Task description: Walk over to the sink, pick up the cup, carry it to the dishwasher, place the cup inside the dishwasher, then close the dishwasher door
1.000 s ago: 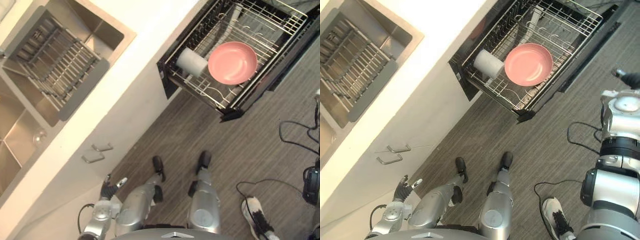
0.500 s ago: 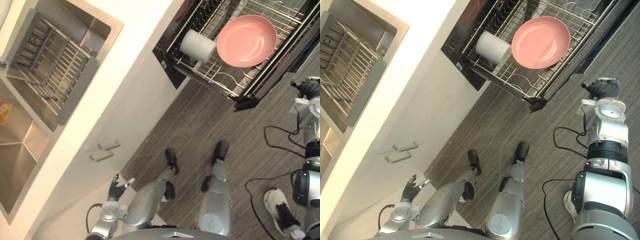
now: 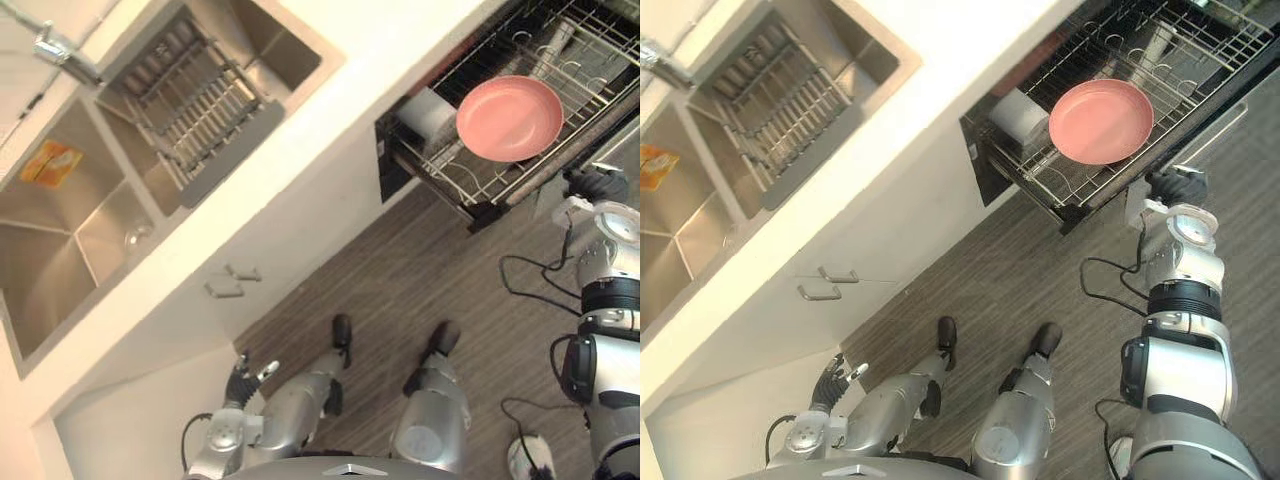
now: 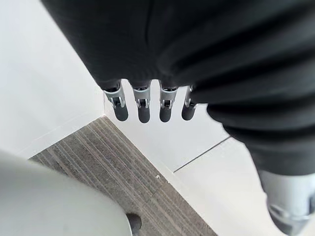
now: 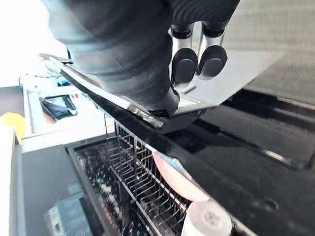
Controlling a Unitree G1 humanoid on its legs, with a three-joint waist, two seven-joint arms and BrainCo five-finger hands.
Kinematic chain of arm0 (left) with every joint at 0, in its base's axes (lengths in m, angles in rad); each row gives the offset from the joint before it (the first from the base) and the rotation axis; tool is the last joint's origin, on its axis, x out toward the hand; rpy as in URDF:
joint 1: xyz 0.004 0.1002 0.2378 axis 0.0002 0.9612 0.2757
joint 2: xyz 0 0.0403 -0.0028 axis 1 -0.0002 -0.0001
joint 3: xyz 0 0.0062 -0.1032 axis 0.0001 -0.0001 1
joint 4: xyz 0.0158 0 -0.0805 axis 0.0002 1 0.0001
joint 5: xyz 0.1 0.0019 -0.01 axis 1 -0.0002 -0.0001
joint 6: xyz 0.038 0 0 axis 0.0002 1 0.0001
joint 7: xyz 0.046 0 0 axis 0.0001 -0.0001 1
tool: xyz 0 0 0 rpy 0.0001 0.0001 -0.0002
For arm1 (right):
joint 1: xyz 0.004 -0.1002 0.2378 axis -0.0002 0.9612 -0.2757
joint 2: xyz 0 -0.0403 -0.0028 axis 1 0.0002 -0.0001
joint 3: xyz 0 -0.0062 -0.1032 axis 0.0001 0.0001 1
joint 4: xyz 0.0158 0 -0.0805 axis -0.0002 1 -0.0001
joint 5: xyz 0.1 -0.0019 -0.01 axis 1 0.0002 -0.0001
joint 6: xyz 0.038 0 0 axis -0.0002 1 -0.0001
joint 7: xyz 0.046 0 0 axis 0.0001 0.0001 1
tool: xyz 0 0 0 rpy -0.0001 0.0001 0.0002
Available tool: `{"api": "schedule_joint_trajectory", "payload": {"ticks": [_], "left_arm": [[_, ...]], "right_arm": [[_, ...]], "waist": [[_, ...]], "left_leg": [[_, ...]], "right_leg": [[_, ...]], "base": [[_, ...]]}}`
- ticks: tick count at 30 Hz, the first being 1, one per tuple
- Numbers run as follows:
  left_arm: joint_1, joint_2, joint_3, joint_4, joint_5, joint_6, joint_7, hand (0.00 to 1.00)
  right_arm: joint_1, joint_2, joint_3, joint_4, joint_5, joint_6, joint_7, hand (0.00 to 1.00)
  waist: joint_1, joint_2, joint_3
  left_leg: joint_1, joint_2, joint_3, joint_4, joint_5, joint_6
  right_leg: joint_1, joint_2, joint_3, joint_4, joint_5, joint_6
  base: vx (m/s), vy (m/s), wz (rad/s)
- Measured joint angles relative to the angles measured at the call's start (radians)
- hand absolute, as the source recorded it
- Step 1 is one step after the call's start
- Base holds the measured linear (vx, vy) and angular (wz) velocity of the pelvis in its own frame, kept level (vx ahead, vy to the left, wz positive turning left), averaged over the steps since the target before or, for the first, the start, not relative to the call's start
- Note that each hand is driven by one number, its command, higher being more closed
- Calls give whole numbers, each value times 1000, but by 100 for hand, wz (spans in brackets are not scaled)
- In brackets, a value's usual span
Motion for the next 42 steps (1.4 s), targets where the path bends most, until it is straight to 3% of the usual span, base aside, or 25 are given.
{"api": "schedule_joint_trajectory", "payload": {"ticks": [1, 4, 7, 11, 12, 16, 19, 23, 25, 27, 29, 33, 37, 40, 42], "left_arm": [[0, -11, 14, 12, 0, -10, 6, 0], [1, -16, 32, 16, 1, -15, 6, 0], [1, -16, 48, 15, 3, -31, 6, 0], [6, -2, 68, 37, 55, -32, 6, 0], [17, 3, 68, 80, 81, -28, 5, 0], [81, 3, 66, 182, 110, -5, -19, 0], [114, 3, 68, 185, 111, -6, -19, 0], [116, 28, 112, 182, 104, -2, -15, 0], [116, 48, 127, 177, 79, 10, -17, 0], [113, 48, 164, 170, 18, 13, -41, 0], [116, 61, 210, 175, -140, 27, -180, 0], [125, 64, 278, 198, -300, 33, -313, 0], [118, 76, 318, 216, -299, 33, -318, 0], [108, 93, 327, 215, -279, 45, -285, 0], [106, 106, 324, 216, -262, 77, -258, 0]], "right_arm": [[0, 27, -1, 14, 17, -24, 3, 100], [-18, 34, 13, 64, 35, -38, 22, 100], [-79, 37, 32, 126, 34, -52, 60, 100], [-129, 57, 49, 137, 46, -60, 130, 100], [-145, 68, 58, 149, 56, -65, 157, 0], [-144, 99, 62, 174, 94, -94, 169, 0], [-113, 142, 28, 168, 95, -115, 168, 0], [115, 266, -32, 147, 170, -134, 228, 0], [252, 344, -61, 113, 209, -134, 274, 0], [386, 417, -64, 84, 231, -135, 294, 0], [550, 530, -65, 79, 204, -185, 335, 0], [721, 629, -61, 137, 55, -240, 350, 0], [764, 633, -62, 257, -47, -212, 354, 0], [787, 633, -88, 277, -126, -169, 344, 0], [795, 637, -102, 280, -157, -129, 322, 0]], "waist": [[5, 6, -5], [28, 15, -12], [68, 22, -17], [96, 32, -25], [102, 32, -25], [110, 28, -24], [111, 12, -24], [112, -95, -53], [104, -138, -73], [101, -167, -86], [96, -203, -105], [77, -246, -139], [68, -293, -170], [66, -330, -189], [63, -365, -205]], "left_leg": [[1, 7, -14, 0, 7, -10], [0, 14, -29, 6, 32, -20], [0, 14, -52, 6, 51, -9], [0, 17, -64, 6, 59, -17], [1, 19, -63, 6, 60, -19], [0, 29, -60, 7, 60, -25], [1, 38, -46, 7, 61, -52], [12, 68, -5, 7, 54, -84], [23, 76, 10, 6, 46, -92], [37, 88, 37, 6, 24, -78], [59, 101, 75, 2, 11, -61], [90, 124, 145, 0, -5, -47], [115, 129, 166, -1, -14, -47], [157, 109, 144, -1, -22, -39], [189, 80, 124, -1, -32, -28]], "right_leg": [[24, -12, -52, 33, -28, 1], [47, -34, -113, 98, -72, 11], [51, -53, -141, 157, -111, 13], [52, -65, -157, 195, -146, 12], [51, -64, -157, 199, -152, 11], [54, -49, -156, 185, -151, 8], [64, -29, -155, 156, -131, 3], [98, 39, -138, 35, -75, -5], [116, 59, -133, -5, -63, -5], [133, 81, -120, -44, -49, -2], [151, 109, -89, -92, -35, -3], [163, 140, -34, -139, -32, -1], [172, 135, -26, -110, -39, -3], [182, 79, -44, 17, -116, 8], [196, 33, -48, 96, -162, 27]], "base": [[-9, -101, 71], [1, -99, 72], [36, -136, 41], [26, -129, 17], [17, -123, 4], [17, -113, -1], [-23, -87, -11], [-63, -76, -19], [-62, -55, -18], [-77, -34, -28], [-68, -36, -44], [-45, -47, -47], [8, -46, -23], [40, 14, 32], [81, 41, 39]]}}
